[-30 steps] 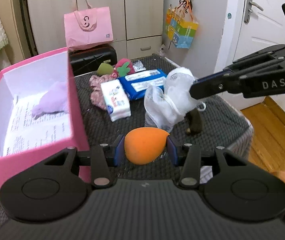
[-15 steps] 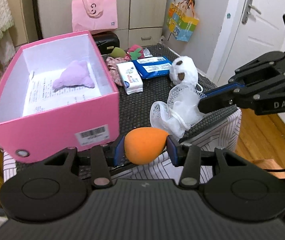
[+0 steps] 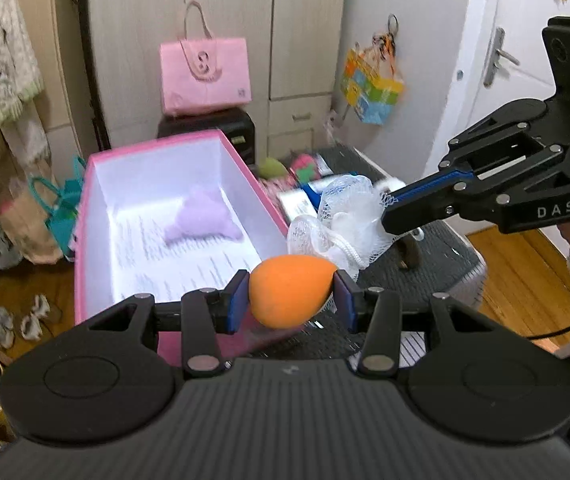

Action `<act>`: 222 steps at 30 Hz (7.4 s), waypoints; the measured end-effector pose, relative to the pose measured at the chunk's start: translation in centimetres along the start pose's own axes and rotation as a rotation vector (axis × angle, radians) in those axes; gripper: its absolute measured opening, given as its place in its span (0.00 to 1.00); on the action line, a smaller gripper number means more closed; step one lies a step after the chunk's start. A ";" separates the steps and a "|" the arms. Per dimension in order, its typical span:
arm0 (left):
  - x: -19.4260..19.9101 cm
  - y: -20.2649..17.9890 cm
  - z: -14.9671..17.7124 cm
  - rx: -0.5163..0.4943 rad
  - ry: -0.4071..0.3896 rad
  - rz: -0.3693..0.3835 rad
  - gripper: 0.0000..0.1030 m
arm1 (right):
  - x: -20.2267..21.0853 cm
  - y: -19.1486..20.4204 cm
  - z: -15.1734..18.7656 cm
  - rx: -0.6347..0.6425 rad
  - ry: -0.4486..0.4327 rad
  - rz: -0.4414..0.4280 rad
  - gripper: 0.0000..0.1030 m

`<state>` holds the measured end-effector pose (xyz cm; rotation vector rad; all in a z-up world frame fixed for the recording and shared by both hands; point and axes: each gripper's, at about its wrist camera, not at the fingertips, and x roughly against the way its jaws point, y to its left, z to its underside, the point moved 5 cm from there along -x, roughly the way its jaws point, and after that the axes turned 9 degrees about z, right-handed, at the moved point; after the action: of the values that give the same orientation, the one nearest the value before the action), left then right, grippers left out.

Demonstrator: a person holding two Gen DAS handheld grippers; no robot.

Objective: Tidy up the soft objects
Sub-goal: 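Carry puff and sponge over the box and release both grippers, then reach the left gripper to the white plush and close on it, then lift the white plush with the left gripper over the pink box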

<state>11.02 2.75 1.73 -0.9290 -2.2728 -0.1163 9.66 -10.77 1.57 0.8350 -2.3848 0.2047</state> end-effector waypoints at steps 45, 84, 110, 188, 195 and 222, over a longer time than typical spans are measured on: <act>-7.2 12.0 -1.8 0.094 0.088 -0.193 0.66 | -14.7 -2.6 -2.4 0.170 0.162 0.208 0.55; -4.2 -7.9 0.6 -0.178 0.127 0.076 0.84 | 5.5 -1.8 9.6 0.007 0.032 0.315 0.67; -20.8 -9.1 -3.3 -0.018 0.045 0.187 0.84 | -2.7 -15.0 17.5 -0.157 0.005 0.497 0.70; -5.4 -8.6 4.7 0.085 -0.011 0.146 0.60 | 0.0 2.9 12.0 -0.161 -0.027 0.238 0.60; -2.6 -7.0 4.7 0.098 -0.057 0.107 0.60 | -0.4 5.1 9.5 -0.097 -0.049 0.195 0.60; -2.6 6.5 -1.9 0.198 -0.216 -0.042 0.60 | -10.6 2.2 -2.8 0.020 -0.131 0.112 0.62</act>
<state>17.64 5.46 0.58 -0.8238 -2.4486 0.1966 16.31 -2.64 -2.26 0.7453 -2.5587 0.2253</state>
